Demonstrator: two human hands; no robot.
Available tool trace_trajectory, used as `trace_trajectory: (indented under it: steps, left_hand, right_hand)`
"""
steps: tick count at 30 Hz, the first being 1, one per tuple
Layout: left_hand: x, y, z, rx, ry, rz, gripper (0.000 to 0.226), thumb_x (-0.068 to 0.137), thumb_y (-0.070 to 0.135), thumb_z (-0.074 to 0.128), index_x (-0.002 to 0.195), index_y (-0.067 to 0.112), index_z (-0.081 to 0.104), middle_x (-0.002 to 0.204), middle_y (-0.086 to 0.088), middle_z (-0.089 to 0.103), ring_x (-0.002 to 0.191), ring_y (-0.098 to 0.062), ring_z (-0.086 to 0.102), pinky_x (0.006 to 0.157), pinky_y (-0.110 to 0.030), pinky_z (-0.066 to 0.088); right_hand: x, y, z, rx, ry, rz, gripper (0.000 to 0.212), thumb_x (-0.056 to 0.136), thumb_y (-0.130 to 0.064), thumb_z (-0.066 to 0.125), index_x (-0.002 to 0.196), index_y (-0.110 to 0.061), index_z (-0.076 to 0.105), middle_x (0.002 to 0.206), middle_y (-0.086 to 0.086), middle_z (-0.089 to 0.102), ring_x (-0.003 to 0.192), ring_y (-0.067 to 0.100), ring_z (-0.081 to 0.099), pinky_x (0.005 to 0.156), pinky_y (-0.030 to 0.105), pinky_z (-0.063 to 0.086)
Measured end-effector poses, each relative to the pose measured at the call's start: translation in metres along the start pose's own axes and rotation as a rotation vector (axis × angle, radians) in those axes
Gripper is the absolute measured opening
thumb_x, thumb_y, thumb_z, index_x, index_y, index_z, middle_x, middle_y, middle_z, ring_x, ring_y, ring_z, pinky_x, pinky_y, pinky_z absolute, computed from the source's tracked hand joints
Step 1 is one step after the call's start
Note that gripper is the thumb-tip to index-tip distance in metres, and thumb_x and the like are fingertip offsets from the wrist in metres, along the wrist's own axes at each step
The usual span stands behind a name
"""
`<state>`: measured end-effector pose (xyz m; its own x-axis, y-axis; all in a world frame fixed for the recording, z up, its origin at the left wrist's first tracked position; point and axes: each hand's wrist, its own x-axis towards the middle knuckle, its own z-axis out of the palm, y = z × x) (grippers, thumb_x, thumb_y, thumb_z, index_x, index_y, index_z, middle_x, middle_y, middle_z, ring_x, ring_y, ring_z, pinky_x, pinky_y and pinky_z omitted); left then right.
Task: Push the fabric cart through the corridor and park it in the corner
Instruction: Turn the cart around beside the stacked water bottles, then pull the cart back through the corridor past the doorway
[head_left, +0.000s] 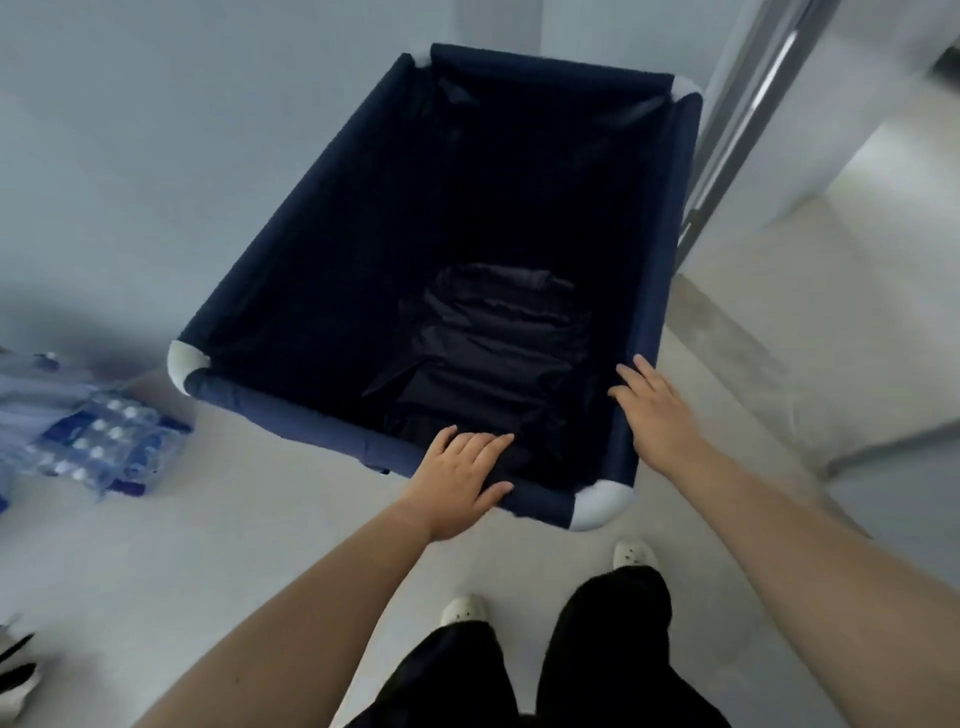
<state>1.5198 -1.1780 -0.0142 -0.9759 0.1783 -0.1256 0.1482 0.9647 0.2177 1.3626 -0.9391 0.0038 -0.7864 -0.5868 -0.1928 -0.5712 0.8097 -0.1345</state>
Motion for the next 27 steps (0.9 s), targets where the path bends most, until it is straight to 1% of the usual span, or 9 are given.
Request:
trace_trajectory:
  steps: [2,4,7,10,12,15,18,22,27]
  left_hand:
    - [-0.023,-0.021,-0.005,0.043,-0.030,0.051,0.057,0.095,0.049,0.026,0.143,0.019,0.026,0.138,0.000,0.045,0.128,-0.018,0.037,0.115,-0.039,0.010]
    - [-0.038,-0.043,-0.010,0.058,-0.011,0.030,0.056,0.095,0.048,0.028,0.143,0.018,0.026,0.139,0.001,0.044,0.129,-0.018,0.035,0.115,-0.038,0.008]
    - [-0.048,-0.071,-0.015,0.071,0.012,-0.082,0.062,0.094,0.050,0.032,0.145,0.016,0.021,0.142,-0.002,0.041,0.132,-0.020,0.031,0.115,-0.042,0.008]
    - [-0.049,-0.095,-0.020,0.123,-0.008,-0.146,0.066,0.091,0.057,0.036,0.143,0.019,0.027,0.144,-0.003,0.038,0.134,-0.022,0.029,0.114,-0.047,0.009]
    - [-0.050,-0.106,-0.020,0.134,0.009,-0.131,0.061,0.088,0.055,0.044,0.136,0.017,0.039,0.136,-0.005,0.047,0.128,-0.026,0.038,0.112,-0.050,0.015]
    - [-0.052,-0.113,-0.016,0.184,0.079,-0.079,0.050,0.086,0.049,0.054,0.123,0.015,0.053,0.116,-0.006,0.059,0.111,-0.028,0.051,0.107,-0.049,0.027]
    - [-0.054,-0.116,-0.017,0.231,0.096,-0.056,0.044,0.086,0.045,0.057,0.117,0.013,0.056,0.105,-0.007,0.062,0.100,-0.030,0.056,0.099,-0.045,0.034]
    - [-0.061,-0.119,-0.021,0.241,0.058,-0.019,0.042,0.088,0.043,0.055,0.117,0.012,0.054,0.103,-0.008,0.060,0.096,-0.030,0.054,0.094,-0.043,0.035]
    - [-0.071,-0.124,-0.015,0.234,0.114,0.016,0.037,0.084,0.039,0.063,0.108,0.010,0.060,0.094,-0.009,0.061,0.088,-0.032,0.057,0.090,-0.046,0.040]
  right_hand:
    - [-0.029,-0.032,0.005,0.157,0.080,0.105,0.055,0.080,0.013,0.050,0.130,-0.007,0.047,0.152,0.012,0.027,0.145,0.027,0.008,0.117,0.038,0.018]
    - [-0.052,-0.061,0.009,0.277,0.152,0.190,0.039,0.091,-0.003,0.048,0.129,-0.007,0.050,0.149,0.011,0.034,0.144,0.026,0.014,0.116,0.036,0.018]
    - [-0.078,-0.103,0.020,0.261,0.028,0.161,0.042,0.097,-0.034,0.039,0.134,-0.015,0.045,0.147,0.004,0.038,0.141,0.021,0.021,0.118,0.039,0.010]
    - [-0.090,-0.133,0.035,0.174,-0.057,0.130,0.054,0.094,-0.044,0.037,0.141,-0.016,0.031,0.143,0.001,0.042,0.136,0.019,0.029,0.118,0.038,0.007]
    - [-0.089,-0.144,0.040,0.086,-0.026,0.158,0.058,0.093,-0.046,0.038,0.142,-0.017,0.027,0.136,0.000,0.045,0.129,0.020,0.035,0.117,0.039,0.008]
    - [-0.087,-0.151,0.049,0.026,0.064,0.214,0.054,0.092,-0.044,0.042,0.138,-0.017,0.033,0.122,0.001,0.052,0.116,0.023,0.045,0.116,0.040,0.012]
    - [-0.086,-0.156,0.058,0.029,0.176,0.233,0.045,0.090,-0.037,0.053,0.127,-0.013,0.047,0.109,0.007,0.059,0.105,0.028,0.052,0.113,0.042,0.020]
    - [-0.091,-0.167,0.063,0.028,0.174,0.296,0.041,0.088,-0.033,0.058,0.122,-0.012,0.051,0.105,0.009,0.059,0.104,0.030,0.052,0.113,0.043,0.021]
    - [-0.102,-0.182,0.066,-0.090,0.286,0.315,0.040,0.066,-0.030,0.082,0.097,-0.010,0.065,0.077,0.007,0.063,0.076,0.029,0.062,0.095,0.048,0.046]
